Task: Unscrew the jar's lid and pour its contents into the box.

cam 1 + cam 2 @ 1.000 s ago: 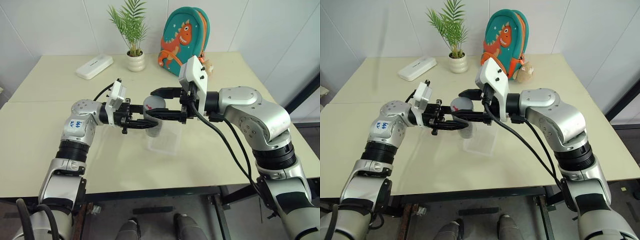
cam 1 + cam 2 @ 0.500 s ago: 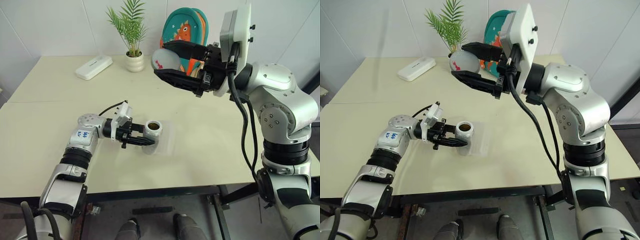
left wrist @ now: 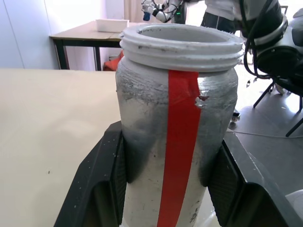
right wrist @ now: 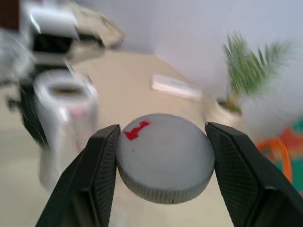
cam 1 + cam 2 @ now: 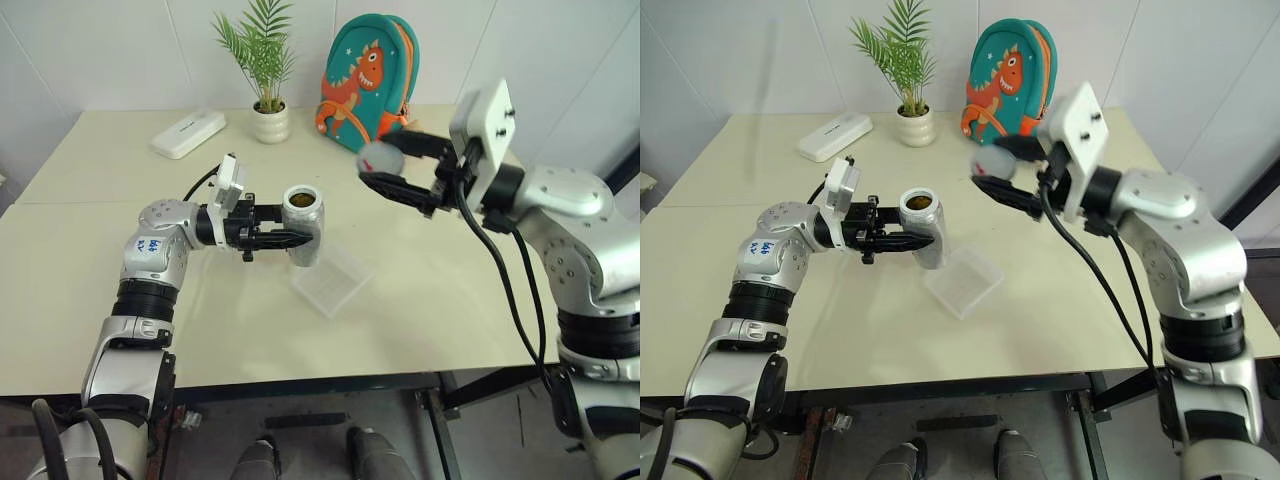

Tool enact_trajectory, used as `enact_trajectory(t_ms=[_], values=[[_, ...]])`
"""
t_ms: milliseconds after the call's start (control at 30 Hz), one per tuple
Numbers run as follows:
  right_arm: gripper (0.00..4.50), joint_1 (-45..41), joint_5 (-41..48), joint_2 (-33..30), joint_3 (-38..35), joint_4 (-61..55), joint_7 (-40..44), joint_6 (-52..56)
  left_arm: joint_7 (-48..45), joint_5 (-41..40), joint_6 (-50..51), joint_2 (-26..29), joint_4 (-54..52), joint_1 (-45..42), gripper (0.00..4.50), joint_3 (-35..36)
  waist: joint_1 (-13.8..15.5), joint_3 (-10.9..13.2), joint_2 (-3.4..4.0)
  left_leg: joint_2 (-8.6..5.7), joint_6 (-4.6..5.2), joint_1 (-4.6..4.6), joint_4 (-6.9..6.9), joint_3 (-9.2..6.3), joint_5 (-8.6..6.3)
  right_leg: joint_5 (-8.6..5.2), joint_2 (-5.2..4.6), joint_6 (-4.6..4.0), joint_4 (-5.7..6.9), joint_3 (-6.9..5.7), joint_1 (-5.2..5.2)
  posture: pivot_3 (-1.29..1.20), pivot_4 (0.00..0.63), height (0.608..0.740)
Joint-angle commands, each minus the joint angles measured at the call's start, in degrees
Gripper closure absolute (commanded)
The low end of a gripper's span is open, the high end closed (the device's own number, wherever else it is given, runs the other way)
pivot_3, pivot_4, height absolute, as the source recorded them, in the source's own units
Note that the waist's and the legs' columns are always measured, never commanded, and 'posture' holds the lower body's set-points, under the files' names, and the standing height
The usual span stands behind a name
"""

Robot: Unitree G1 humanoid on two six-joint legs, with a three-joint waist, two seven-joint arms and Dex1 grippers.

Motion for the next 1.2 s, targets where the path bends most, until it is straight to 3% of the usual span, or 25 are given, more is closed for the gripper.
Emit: enact_trajectory(t_ms=[33,233,367,700,900,1200], values=[[1.96,6.88,-1.57,-2.58,-3.93,-4.62,-3.43,2.64,1.65,-0.71,-0.91,1.4,-1.77,-1.59,2.62,2.26,-0.06,0.0,0.0,0.0,0.0,0.0,0.0,0.02,-0.01,0.0,0.0,0.01,0.0,0.02,-0.01,0.0,0.15,0.74],[1.96,17.82,-3.65,-2.32,-5.53,-7.56,-8.14,4.74,4.91,0.94,-5.74,1.71,2.01,-2.53,2.62,3.38,-0.18,0.0,0.0,0.0,0.03,0.04,0.04,0.06,-0.03,-0.02,0.02,0.05,0.02,0.06,0.0,0.0,0.15,0.74],[1.96,25.7,-6.2,1.43,-4.77,-6.67,-12.94,4.41,8.28,3.11,-12.49,0.85,6.75,-4.3,2.62,3.7,0.04,-0.03,-0.11,0.0,0.03,0.04,0.15,0.04,-0.03,-0.25,0.04,-0.36,-0.02,0.07,0.07,0.0,0.15,0.74],[1.96,28.26,-7.42,6.08,-4.7,-5.59,-17.03,4.87,12.51,7.01,-24.23,-0.03,15.32,-8.19,2.62,3.95,-0.15,-0.02,-0.12,-0.02,0.04,0.05,0.29,0.24,-0.02,-0.14,0.1,-0.21,-0.02,0.37,0.08,0.0,0.15,0.74],[0.02,27.57,-7.65,6.66,-4.57,-4.04,-17.39,5.07,14.72,10.14,-31.8,-0.44,20.88,-10.86,2.62,3.35,-0.04,-0.02,-0.13,-0.03,0.04,0.03,0.28,0.24,-0.02,-0.08,0.12,-0.07,-0.05,0.41,0.08,0.0,0.15,0.74],[0.02,27.84,-7.66,5.42,-5.09,-3.95,-16.46,4.12,15.26,12.06,-37.29,-1.66,24.56,-12.31,2.62,2.95,-0.07,-0.02,-0.13,-0.02,0.04,0.03,0.27,0.24,-0.03,0.0,0.14,0.07,-0.05,0.42,0.07,0.0,0.15,0.74]])
